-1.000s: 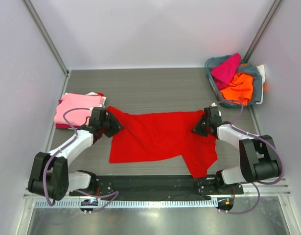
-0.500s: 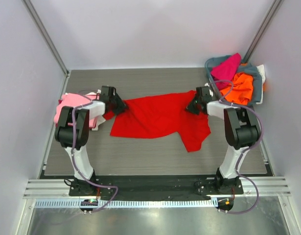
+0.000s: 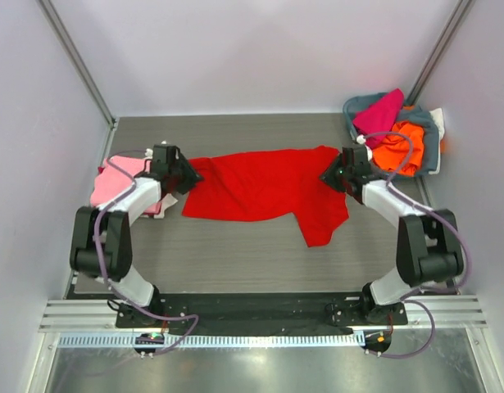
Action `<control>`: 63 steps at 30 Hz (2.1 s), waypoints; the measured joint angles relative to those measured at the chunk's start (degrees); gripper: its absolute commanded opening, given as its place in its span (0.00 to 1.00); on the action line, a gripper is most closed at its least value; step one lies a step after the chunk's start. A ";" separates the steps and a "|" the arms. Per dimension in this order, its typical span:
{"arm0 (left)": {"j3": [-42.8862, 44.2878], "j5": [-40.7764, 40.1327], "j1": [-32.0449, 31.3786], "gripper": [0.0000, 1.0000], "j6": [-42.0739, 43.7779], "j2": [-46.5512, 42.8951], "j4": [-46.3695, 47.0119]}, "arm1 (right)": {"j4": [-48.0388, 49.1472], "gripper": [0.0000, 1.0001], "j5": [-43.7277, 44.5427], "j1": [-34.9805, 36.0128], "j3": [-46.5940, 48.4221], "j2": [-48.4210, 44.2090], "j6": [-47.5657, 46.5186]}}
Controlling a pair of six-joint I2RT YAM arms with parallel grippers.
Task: Fold and stack the t-shirts
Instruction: Flatten the tshirt out
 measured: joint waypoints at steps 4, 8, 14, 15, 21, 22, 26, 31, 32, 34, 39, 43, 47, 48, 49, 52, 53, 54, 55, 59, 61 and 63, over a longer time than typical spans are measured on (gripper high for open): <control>-9.46 -1.66 -0.02 0.41 0.37 -11.28 -0.24 | -0.81 0.35 1.79 -0.09 -9.90 -13.22 -0.55; -16.35 -3.48 -0.02 0.40 0.92 -17.11 -0.81 | -2.54 0.36 3.48 -0.11 -17.94 -25.55 -1.16; -22.32 -8.35 -0.11 0.47 1.14 -18.75 -1.73 | -6.05 0.45 4.61 -0.20 -24.06 -37.38 -1.42; -22.71 -9.46 -0.13 0.48 1.07 -18.82 -1.79 | -6.54 0.45 4.63 -0.22 -24.59 -38.71 -1.46; -23.52 -15.89 -0.15 0.49 -0.66 -18.43 -1.03 | -7.87 0.46 4.74 -0.22 -26.91 -44.89 -1.40; -23.58 -16.70 -0.15 0.49 -1.20 -17.94 -0.48 | -8.02 0.46 4.74 -0.22 -26.93 -45.18 -1.40; -23.98 -18.16 -0.24 0.46 -3.15 -14.62 2.43 | -8.17 0.46 4.70 -0.20 -27.06 -45.22 -1.31; -23.58 -18.67 -0.96 0.26 -5.03 -11.21 8.94 | -8.39 0.46 4.74 -0.20 -27.45 -45.11 -1.29; -23.58 -18.71 -1.20 0.17 -5.44 -10.75 9.68 | -8.46 0.46 4.79 -0.20 -27.63 -45.11 -1.29; -23.67 -18.82 -1.77 0.12 -5.99 -10.38 10.19 | -8.55 0.46 4.94 -0.20 -28.02 -44.98 -1.29; -25.11 -19.06 -3.61 0.00 -6.36 -12.33 9.05 | -8.61 0.51 6.99 -0.20 -29.49 -43.93 -1.03; -26.88 -19.12 -3.89 0.00 -6.23 -17.20 5.95 | -9.31 0.54 9.33 -0.20 -31.12 -43.45 -0.07; -27.15 -19.61 -3.89 0.00 -5.66 -23.37 2.32 | -9.40 0.58 12.13 -0.22 -32.50 -43.47 0.42; -27.15 -19.65 -3.89 0.00 -5.44 -24.76 1.62 | -9.44 0.58 12.98 -0.22 -32.87 -43.43 0.61; -27.15 -19.65 -3.89 0.00 -5.03 -26.38 0.79 | -9.40 0.59 13.86 -0.20 -33.20 -43.28 0.81; -27.17 -19.61 -3.89 0.00 -4.39 -29.55 -0.87 | -9.38 0.58 15.87 -0.22 -33.88 -42.14 1.64; -27.17 -19.56 -3.87 0.00 -4.28 -30.14 -1.44 | -9.35 0.58 16.79 -0.22 -33.97 -41.31 1.79; -27.15 -19.37 -3.78 0.00 -4.17 -30.45 -1.88 | -9.31 0.57 17.44 -0.22 -33.99 -40.54 1.97; -27.15 -18.88 -3.50 0.00 -3.96 -30.60 -2.40 | -9.18 0.56 18.08 -0.22 -33.99 -39.78 2.10; -27.10 -16.50 -1.05 0.00 -2.93 -30.60 -4.72 | -6.86 0.52 18.78 -0.31 -33.99 -36.37 3.17; -26.73 -15.54 -0.04 0.00 -2.27 -30.71 -6.43 | -4.83 0.52 18.34 -0.31 -33.97 -33.64 3.74; -26.08 -15.08 0.24 0.00 -1.42 -31.26 -7.80 | -3.04 0.52 17.59 -0.31 -33.88 -30.40 4.35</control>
